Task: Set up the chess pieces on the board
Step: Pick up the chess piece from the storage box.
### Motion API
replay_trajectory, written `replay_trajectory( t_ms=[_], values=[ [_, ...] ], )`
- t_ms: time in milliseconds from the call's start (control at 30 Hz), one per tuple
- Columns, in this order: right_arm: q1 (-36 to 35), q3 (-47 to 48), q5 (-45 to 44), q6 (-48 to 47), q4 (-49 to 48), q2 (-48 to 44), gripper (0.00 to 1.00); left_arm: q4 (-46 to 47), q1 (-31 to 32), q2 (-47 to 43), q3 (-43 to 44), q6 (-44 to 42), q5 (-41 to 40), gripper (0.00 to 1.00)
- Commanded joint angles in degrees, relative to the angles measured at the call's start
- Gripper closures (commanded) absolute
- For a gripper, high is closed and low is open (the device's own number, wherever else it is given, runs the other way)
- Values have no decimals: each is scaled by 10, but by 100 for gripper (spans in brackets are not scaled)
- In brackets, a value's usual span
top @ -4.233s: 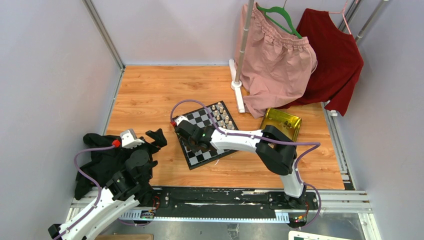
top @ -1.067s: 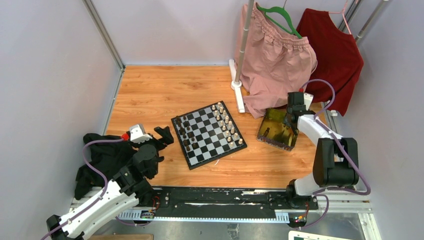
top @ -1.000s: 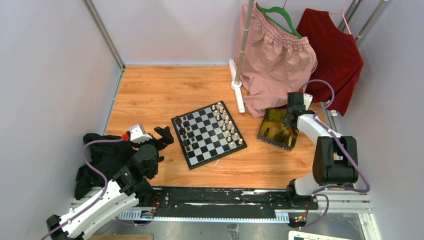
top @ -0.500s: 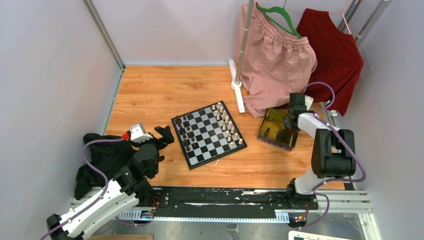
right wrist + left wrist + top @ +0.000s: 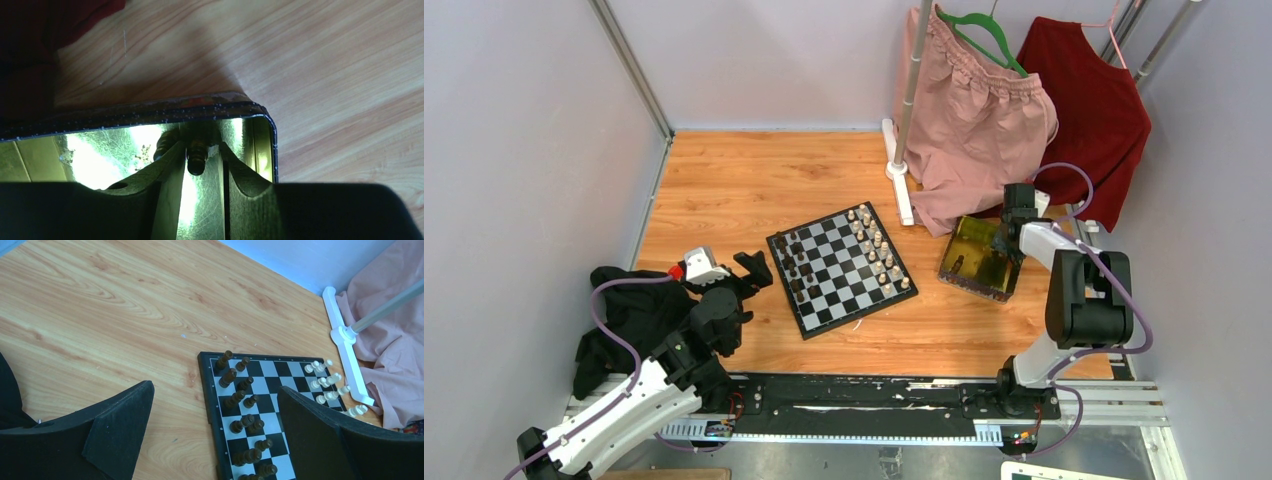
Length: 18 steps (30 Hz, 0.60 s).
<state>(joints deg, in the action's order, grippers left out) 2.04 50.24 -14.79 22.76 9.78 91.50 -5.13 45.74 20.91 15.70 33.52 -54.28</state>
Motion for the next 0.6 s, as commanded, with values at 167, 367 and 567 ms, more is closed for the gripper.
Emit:
replay_trajectory(
  t_ms=[167, 367, 567],
  values=[
    [9, 34, 14, 1, -3, 23, 70, 21, 1, 1, -5, -4, -18, 0],
    [10, 36, 20, 0, 3, 28, 90, 16, 1, -4, -6, -2, -17, 0],
    [10, 23, 24, 5, 8, 13, 100, 13, 1, -9, -7, 3, -15, 0]
  ],
)
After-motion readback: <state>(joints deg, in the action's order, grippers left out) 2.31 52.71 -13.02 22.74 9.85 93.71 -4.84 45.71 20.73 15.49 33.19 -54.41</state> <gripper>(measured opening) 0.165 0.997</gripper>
